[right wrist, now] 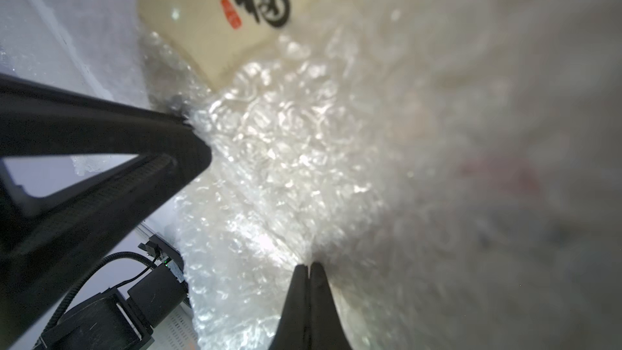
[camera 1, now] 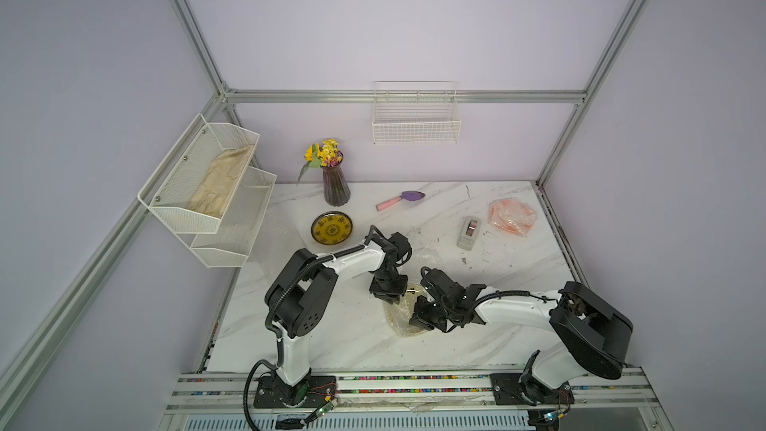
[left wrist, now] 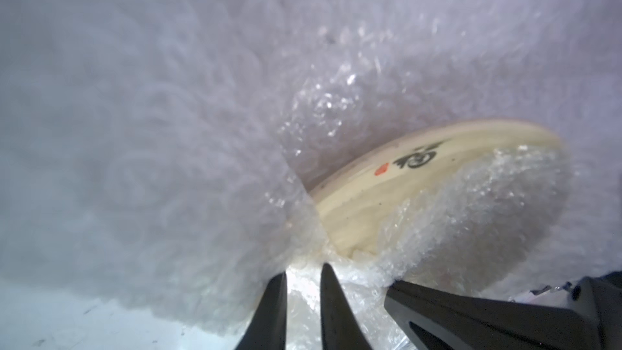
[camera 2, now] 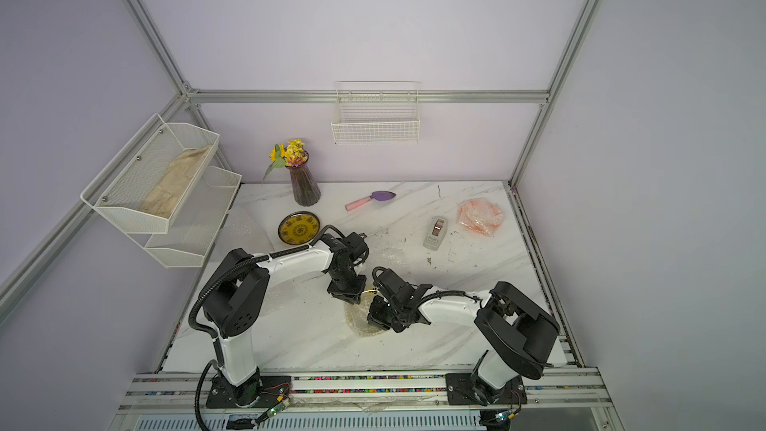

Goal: Wrap dinner plates in bubble wrap
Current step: Wrap the plate in the bubble wrap.

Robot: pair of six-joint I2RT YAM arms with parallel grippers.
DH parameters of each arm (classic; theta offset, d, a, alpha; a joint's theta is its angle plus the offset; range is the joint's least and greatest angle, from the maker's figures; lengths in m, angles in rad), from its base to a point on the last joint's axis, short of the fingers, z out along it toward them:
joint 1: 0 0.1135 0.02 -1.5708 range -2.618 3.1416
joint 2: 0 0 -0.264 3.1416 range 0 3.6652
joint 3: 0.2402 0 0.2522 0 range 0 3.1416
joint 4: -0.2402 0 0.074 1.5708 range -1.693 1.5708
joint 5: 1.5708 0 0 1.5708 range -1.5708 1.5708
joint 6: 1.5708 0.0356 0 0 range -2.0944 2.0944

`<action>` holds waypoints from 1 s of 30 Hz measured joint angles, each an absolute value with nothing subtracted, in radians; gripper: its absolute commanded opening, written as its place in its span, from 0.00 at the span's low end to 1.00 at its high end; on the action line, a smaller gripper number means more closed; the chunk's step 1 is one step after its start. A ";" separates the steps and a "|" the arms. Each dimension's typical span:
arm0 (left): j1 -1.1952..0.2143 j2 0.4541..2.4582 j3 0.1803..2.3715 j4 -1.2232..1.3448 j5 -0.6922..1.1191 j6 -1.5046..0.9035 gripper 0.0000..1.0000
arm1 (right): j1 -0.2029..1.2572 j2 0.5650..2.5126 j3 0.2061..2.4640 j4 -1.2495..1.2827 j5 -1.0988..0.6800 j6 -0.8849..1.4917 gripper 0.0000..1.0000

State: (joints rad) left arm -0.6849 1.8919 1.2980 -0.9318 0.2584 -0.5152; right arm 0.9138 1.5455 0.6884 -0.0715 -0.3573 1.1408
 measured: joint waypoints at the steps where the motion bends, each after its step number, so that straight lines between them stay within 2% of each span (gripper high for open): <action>1: -0.683 1.879 1.298 -0.934 0.252 -0.521 0.24 | 0.914 1.542 0.683 -0.067 -0.350 1.150 0.00; 5: -0.675 1.778 1.296 -0.933 0.252 -0.567 0.31 | 0.916 1.539 0.670 -0.043 -0.335 1.177 0.00; 7: -0.673 1.713 1.289 -0.921 0.277 -0.593 0.31 | 0.916 1.539 0.667 -0.034 -0.333 1.187 0.00; 13: -0.698 1.673 1.180 -0.815 0.400 -0.672 0.11 | 0.916 1.539 0.664 -0.026 -0.329 1.200 0.00; 20: -0.714 1.786 1.080 -0.785 0.434 -0.695 0.06 | 0.916 1.527 0.664 -0.033 -0.318 1.200 0.00; 25: -0.709 1.795 1.080 -0.783 0.443 -0.691 0.06 | 0.893 1.423 0.664 -0.110 -0.281 1.192 0.27; 27: -0.707 1.796 1.080 -0.784 0.447 -0.687 0.06 | 0.852 1.342 0.661 -0.162 -0.279 1.177 0.35; 30: -0.707 1.797 1.080 -0.785 0.447 -0.685 0.06 | 0.765 1.197 0.612 -0.199 -0.277 1.165 0.55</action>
State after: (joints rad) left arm -0.7071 1.7973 1.0798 -0.7853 0.4465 -0.6846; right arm 0.7650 1.1969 0.6117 -0.1993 -0.2771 1.1648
